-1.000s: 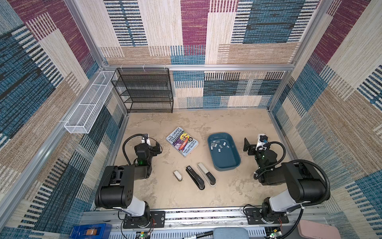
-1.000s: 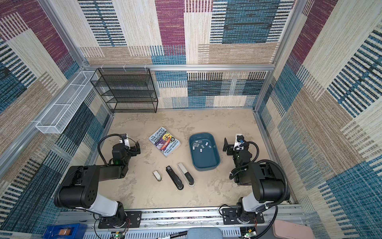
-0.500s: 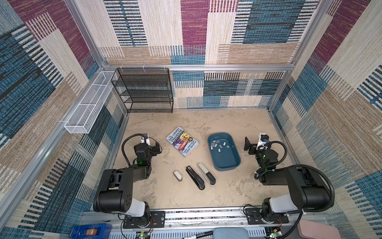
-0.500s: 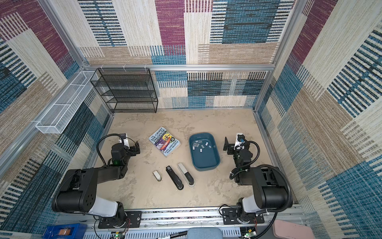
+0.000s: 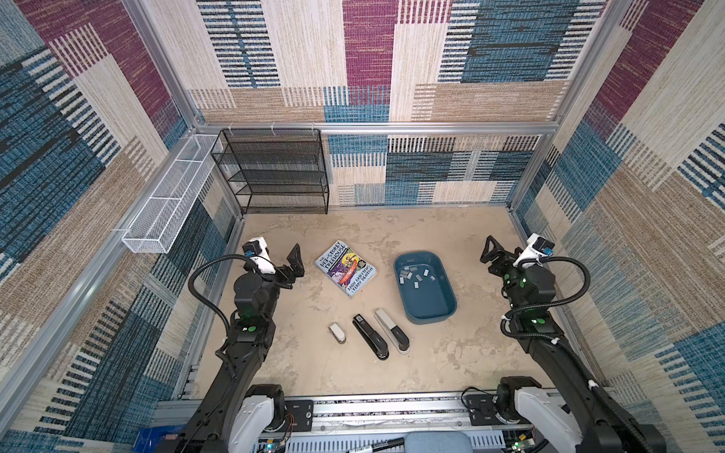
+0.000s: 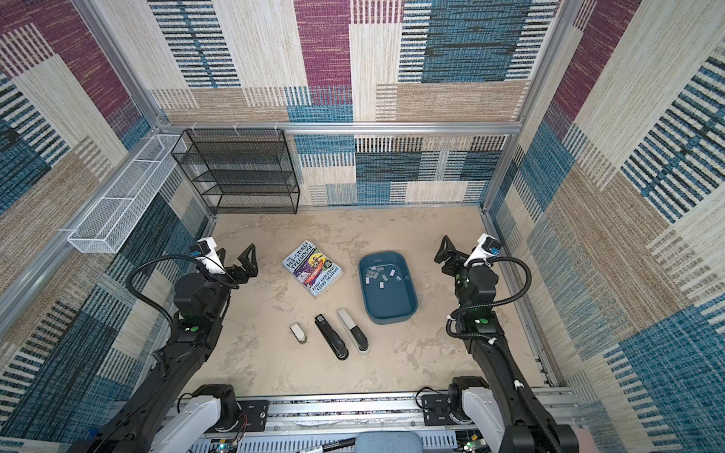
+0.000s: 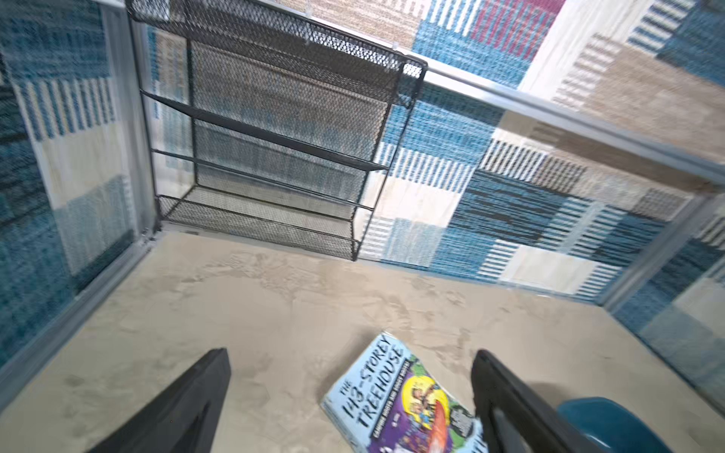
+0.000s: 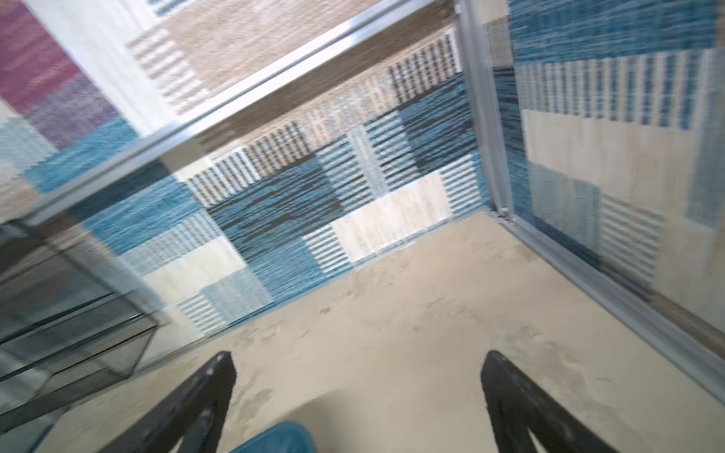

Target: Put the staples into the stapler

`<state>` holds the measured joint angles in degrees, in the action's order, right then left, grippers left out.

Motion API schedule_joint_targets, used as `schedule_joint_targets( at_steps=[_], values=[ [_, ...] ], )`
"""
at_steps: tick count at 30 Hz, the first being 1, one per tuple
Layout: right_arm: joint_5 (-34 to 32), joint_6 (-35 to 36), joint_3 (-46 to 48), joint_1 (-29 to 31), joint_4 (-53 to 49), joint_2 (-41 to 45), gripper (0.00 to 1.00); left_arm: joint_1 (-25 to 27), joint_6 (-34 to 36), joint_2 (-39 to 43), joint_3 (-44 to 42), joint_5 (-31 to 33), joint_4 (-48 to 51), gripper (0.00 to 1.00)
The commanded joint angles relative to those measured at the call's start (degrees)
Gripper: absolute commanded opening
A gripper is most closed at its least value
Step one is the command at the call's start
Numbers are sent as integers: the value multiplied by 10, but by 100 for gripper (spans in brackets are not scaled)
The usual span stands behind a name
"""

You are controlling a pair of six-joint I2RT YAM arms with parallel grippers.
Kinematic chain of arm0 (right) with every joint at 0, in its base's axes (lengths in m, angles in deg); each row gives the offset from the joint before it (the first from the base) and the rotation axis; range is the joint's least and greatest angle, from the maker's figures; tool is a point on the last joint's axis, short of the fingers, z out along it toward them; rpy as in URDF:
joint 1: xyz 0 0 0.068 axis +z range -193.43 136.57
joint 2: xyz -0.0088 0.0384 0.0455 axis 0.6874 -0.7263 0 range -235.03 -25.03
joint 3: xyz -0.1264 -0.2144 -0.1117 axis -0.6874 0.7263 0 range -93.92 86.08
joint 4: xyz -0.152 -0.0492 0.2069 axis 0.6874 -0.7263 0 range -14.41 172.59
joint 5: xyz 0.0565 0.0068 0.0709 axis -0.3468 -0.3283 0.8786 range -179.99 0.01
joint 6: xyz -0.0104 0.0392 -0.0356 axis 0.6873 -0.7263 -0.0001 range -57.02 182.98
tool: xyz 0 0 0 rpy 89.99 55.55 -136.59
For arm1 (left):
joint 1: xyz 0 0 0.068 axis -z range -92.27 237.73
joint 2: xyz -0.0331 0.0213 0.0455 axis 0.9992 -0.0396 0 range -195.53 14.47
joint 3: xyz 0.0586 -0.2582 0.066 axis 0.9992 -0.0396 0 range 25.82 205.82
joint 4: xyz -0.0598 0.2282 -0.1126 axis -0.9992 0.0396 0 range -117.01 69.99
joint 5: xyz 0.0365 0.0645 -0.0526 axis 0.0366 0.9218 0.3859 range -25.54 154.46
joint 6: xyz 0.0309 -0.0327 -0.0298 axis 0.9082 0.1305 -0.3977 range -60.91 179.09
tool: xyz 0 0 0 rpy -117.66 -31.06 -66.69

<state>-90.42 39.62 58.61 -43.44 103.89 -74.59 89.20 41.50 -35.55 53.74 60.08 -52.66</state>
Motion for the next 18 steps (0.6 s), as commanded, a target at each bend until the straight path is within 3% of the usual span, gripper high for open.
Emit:
schedule_joint_targets(
  at_steps=[1, 3, 9, 13, 15, 18],
  values=[
    [173, -19, -7, 8, 16, 8, 100, -2, -102, 11, 1, -26, 33, 99],
    [196, -8, -28, 42, -1, -5, 99, -2, -117, 5, -4, -65, 25, 99],
    [111, 16, -37, 239, -33, -42, 100, -2, -111, -12, -59, -250, -115, 99],
    [46, 0, -5, 342, -19, -46, 91, 3, -95, -6, -81, -373, -158, 92],
    [5, -15, 7, 386, -14, -48, 88, 24, -59, 7, -90, -398, -157, 84],
    [-68, -53, 20, 455, -14, -58, 78, 86, 23, 35, -99, -392, -119, 79]
  ],
)
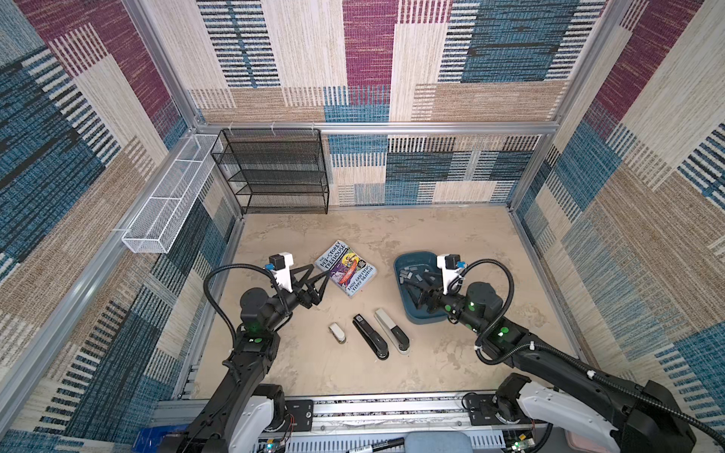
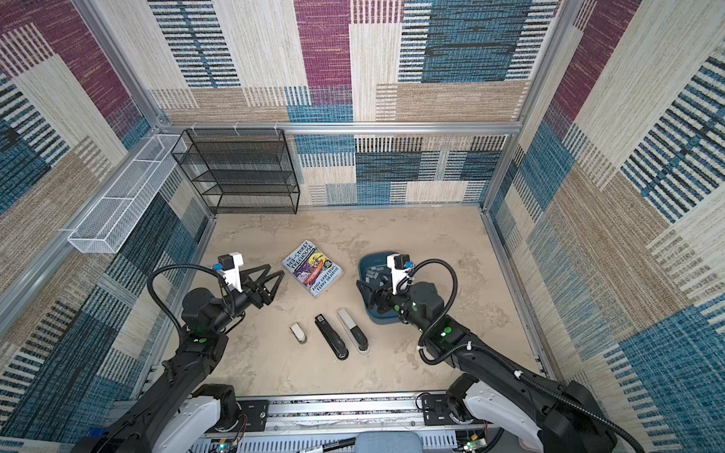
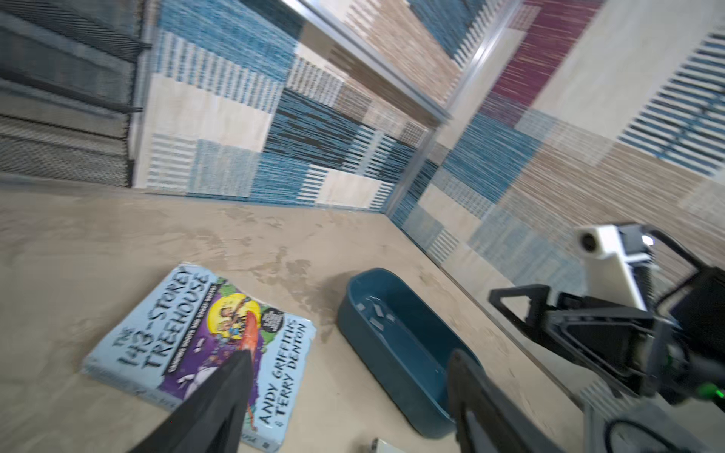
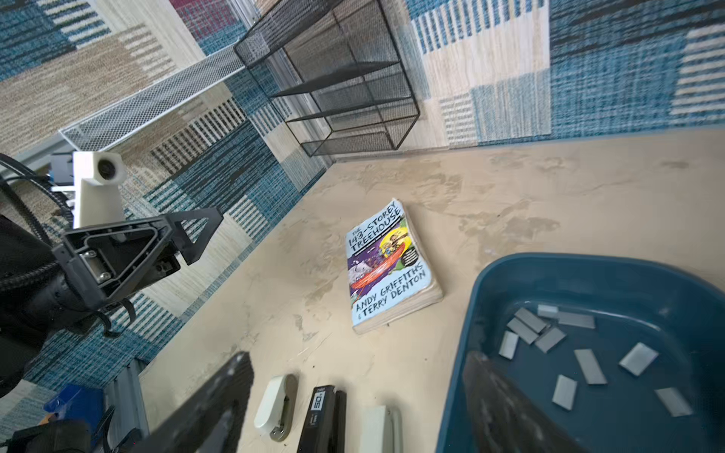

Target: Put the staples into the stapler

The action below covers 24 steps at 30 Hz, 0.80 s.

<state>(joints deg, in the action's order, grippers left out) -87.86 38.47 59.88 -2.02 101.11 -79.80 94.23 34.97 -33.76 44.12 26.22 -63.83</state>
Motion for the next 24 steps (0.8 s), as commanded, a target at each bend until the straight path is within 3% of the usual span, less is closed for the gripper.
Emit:
schedule_joint_targets(
  at_steps=[1, 4, 7, 10, 14, 17, 19, 21, 24],
  values=[
    [-116, -50, 11, 66, 13, -8, 75, 70, 125, 22, 6, -36, 39, 79],
    [-160, -73, 28, 108, -16, 14, 73, 174, 258, 18, 28, 17, 118, 72],
    [-195, -97, 61, 109, -87, 98, 70, 235, 405, 0, 10, -15, 119, 62],
    [-263, -134, 93, 110, -168, 181, 70, 268, 526, -20, 14, -46, 157, 61],
    [-283, -135, 101, 105, -183, 208, 73, 293, 638, -106, 107, -94, 305, 61],
    [-260, -118, 83, 66, -172, 165, 73, 333, 747, -175, 180, -77, 429, 60],
    [-177, -111, 88, -5, -136, 135, 73, 350, 826, -217, 212, -67, 486, 60],
    [-107, -119, 95, -73, -113, 113, 65, 353, 871, -268, 255, -50, 543, 59],
    [-160, -124, 92, -84, -122, 120, 67, 356, 902, -344, 334, -15, 628, 54]
  ],
)
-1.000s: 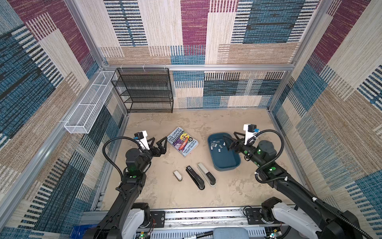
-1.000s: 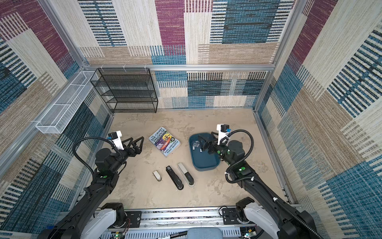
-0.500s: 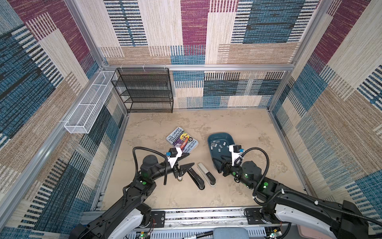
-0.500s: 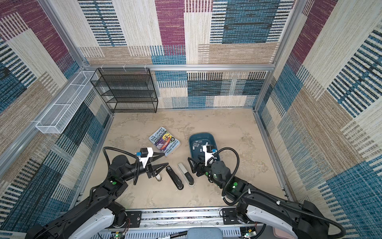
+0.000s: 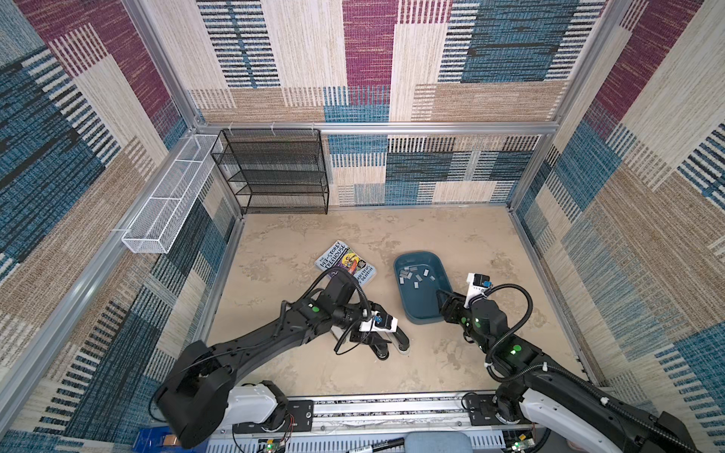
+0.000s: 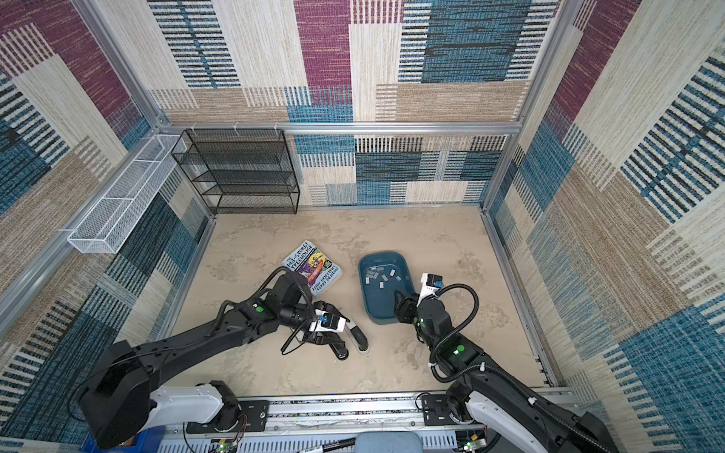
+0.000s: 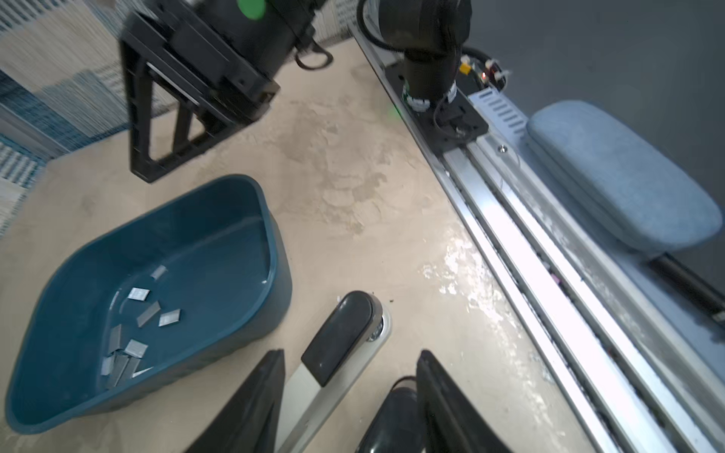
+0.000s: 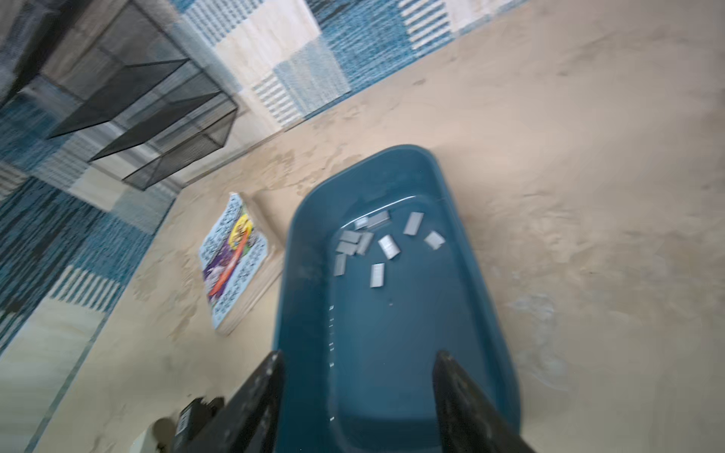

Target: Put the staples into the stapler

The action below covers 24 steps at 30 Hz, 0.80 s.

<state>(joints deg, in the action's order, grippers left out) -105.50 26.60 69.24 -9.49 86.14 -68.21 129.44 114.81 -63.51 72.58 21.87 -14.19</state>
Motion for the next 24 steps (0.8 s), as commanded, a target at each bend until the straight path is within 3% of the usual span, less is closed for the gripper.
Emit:
schedule_joint_targets(
  at_steps=[1, 6, 13, 20, 24],
  values=[
    [1, -7, -1, -11, 29, 13, 70, 6, 117, -68, 69, 36, 154, 53],
    [-19, -6, -13, -20, 47, 10, 73, 12, 153, -138, 134, 42, 208, 53],
    [-7, 15, -74, -63, 47, -125, 79, 22, 167, -187, 164, 68, 229, 53],
    [-10, 79, -162, -99, -6, -254, 88, 27, 184, -229, 188, 78, 235, 51],
    [38, 105, -189, -125, -21, -326, 88, 30, 195, -240, 195, 75, 236, 50]
  ],
)
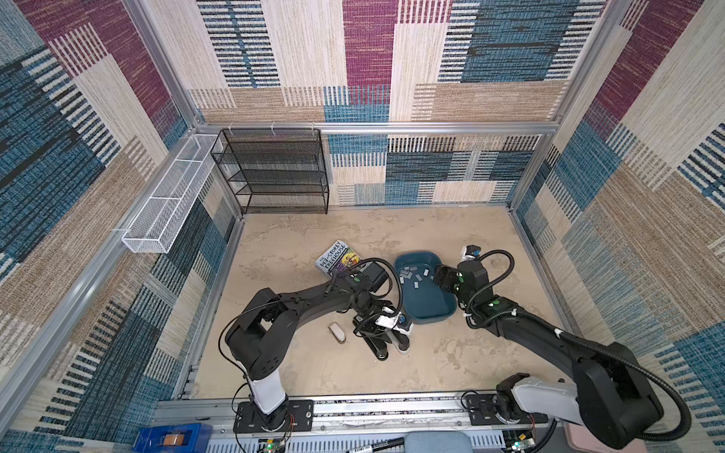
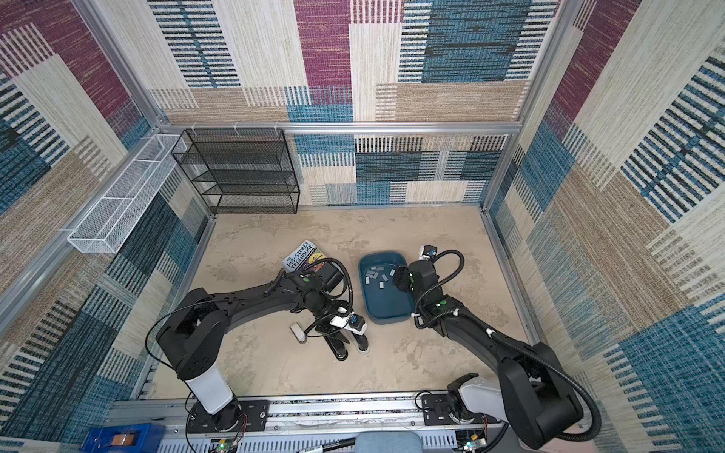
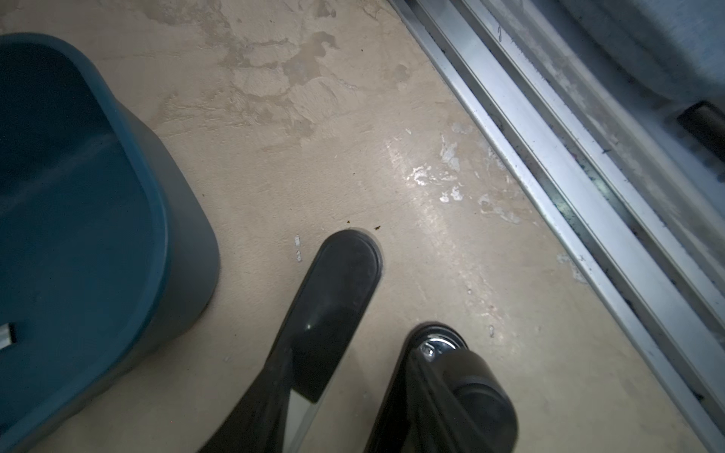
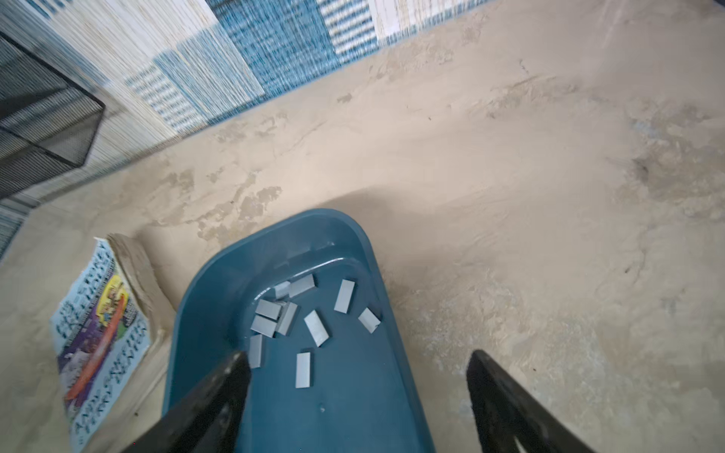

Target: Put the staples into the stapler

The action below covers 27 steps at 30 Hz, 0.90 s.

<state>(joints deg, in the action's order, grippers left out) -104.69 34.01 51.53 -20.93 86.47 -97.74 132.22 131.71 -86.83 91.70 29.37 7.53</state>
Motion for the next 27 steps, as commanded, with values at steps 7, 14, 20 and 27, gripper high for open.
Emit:
schedule_joint_targets(
  at_steps=[7, 14, 20, 27],
  values=[
    [40, 28, -27, -28, -50, -91, 84, 7, 30, -33, 31, 14, 38, 49],
    [23, 25, -43, -57, -62, -125, 76, 14, 28, -47, 41, 35, 42, 49],
    [16, 29, -50, -101, -71, -131, 69, 17, 34, -57, 49, 40, 43, 49],
    [28, 42, -80, -127, -67, -147, 64, 17, 41, -60, 65, 49, 51, 50]
  ],
)
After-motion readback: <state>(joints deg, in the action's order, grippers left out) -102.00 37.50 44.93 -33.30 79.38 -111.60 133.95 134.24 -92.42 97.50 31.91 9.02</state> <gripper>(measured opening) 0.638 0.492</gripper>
